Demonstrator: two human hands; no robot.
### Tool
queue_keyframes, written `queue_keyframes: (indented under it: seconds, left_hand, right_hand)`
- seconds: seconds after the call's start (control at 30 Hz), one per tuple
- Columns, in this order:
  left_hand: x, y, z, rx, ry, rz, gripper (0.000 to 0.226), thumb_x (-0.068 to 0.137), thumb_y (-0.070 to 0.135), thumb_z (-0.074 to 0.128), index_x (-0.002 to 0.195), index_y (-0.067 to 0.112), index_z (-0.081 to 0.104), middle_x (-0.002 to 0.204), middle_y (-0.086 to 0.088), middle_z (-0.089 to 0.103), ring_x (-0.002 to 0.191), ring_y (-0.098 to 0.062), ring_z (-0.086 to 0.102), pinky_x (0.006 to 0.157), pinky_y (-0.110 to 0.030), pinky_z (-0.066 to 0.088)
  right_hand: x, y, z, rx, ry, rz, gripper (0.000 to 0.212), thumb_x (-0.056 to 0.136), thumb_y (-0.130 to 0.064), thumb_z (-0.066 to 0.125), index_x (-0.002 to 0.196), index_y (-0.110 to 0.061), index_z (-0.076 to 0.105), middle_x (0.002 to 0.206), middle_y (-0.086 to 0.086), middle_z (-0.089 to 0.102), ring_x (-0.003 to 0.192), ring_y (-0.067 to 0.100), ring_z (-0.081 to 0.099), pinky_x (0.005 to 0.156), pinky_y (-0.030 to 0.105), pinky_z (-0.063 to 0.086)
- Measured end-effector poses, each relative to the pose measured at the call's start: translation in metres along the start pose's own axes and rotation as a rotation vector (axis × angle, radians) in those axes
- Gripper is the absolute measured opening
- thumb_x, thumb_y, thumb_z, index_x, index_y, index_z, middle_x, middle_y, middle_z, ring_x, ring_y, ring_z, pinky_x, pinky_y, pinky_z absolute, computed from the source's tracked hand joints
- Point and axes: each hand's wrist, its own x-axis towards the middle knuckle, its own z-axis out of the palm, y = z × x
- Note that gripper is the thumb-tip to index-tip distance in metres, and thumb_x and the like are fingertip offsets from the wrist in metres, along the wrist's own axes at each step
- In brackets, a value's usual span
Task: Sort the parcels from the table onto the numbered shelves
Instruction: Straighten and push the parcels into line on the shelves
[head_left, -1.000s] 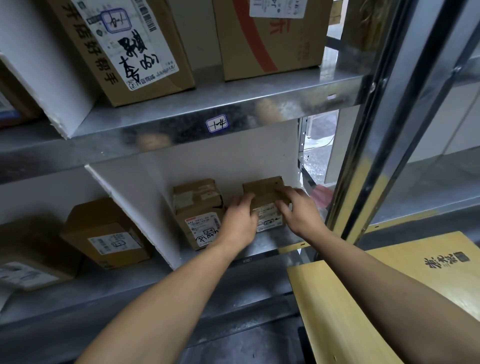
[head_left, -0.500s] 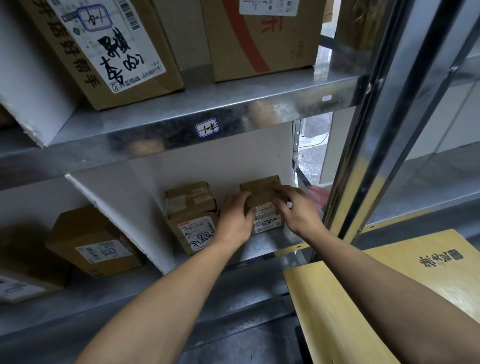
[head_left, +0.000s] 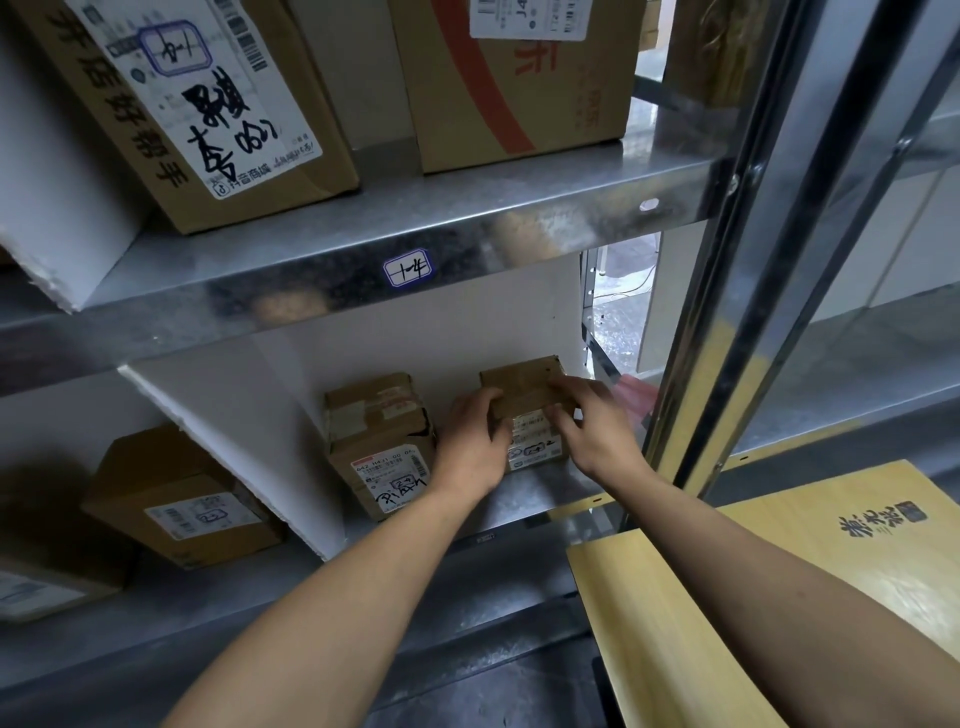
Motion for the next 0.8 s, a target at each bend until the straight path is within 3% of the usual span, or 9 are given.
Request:
queue_keyframes:
  seconds: [0.17,0.8]
  left_hand:
    - [0.0018,0.0043,0.0009,-0.004,-0.005,-0.002,0.041,0.096,0.025,0.057,0.136,0.017,0.048,0.132,-0.007,0.047,0.119,-0.020,0.049,0.096,-0.018,0.031]
    - [0.0025,0.0021,-0.0027,0.012,-0.031,0.017,0.043,0.097,0.024,0.056,0.138,0.017,0.047,0.133,-0.008,0.049,0.122,-0.022,0.049,0.104,-0.028,0.038]
  right_hand:
    - [0.0028,0.0010,-0.0058,0.004,0.010,-0.011,0.041,0.100,-0.022,0.057,0.141,-0.018,0.054,0.139,0.012,0.055,0.126,0.028,0.052,0.104,0.036,0.044]
    - [0.0008,-0.0019,-0.0073,-0.034,-0.012,0.015,0.041,0.101,-0.023,0.056,0.142,-0.020,0.052,0.141,0.011,0.052,0.126,0.028,0.053,0.104,0.034,0.043]
